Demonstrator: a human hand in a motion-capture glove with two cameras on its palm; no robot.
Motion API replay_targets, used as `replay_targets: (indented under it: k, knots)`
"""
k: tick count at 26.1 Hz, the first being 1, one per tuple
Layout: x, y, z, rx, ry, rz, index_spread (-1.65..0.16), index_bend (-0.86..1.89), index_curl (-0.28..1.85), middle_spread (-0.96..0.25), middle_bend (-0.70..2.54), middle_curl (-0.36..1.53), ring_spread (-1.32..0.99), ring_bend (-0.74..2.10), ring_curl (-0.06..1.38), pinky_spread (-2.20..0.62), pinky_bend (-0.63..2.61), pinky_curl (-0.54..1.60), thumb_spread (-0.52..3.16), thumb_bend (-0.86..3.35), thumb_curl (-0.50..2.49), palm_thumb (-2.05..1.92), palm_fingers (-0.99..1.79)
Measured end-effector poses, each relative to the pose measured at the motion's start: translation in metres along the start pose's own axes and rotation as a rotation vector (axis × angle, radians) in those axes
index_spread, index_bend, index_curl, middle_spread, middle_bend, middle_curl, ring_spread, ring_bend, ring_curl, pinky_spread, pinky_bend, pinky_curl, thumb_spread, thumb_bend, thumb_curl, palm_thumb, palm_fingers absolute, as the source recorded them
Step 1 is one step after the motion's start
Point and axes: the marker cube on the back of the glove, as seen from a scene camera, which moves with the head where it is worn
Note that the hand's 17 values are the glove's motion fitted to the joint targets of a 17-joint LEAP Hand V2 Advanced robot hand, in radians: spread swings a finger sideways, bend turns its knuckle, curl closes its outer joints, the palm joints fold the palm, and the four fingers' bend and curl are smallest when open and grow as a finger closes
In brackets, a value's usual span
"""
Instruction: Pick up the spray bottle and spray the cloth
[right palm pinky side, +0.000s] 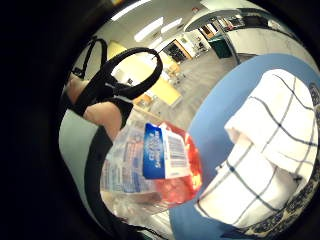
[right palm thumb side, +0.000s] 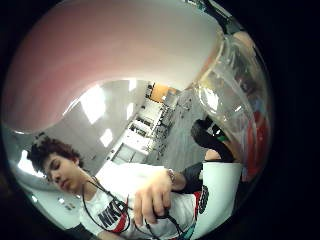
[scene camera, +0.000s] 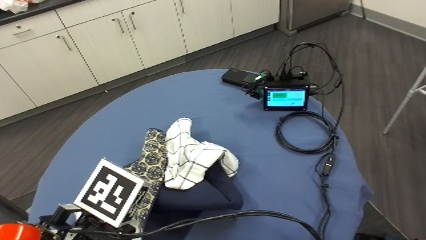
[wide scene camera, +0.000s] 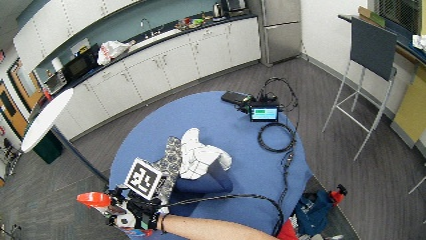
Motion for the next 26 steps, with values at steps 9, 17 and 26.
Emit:
replay_targets:
  k: [9,17,26]
  knots:
    - [0.009,0.010,0.010,-0.006,0.023,-0.002,-0.24,0.08,0.20,-0.11,0.32,0.47,-0.07,0.45,0.37,0.09,0.47,0.32,0.75,-0.03,0.68,0.99,1.02]
    - [-0.004,0.025,-0.020,0.030,0.026,-0.058,-0.24,0.08,0.20,-0.10,0.30,0.46,-0.08,0.42,0.38,0.08,0.49,0.34,0.87,-0.04,0.64,0.91,0.92]
    - [-0.017,0.106,-0.097,0.048,0.156,-0.021,-0.25,0.12,0.22,-0.08,0.28,0.45,-0.07,0.36,0.36,0.07,0.47,0.33,0.98,-0.02,0.60,0.89,0.91]
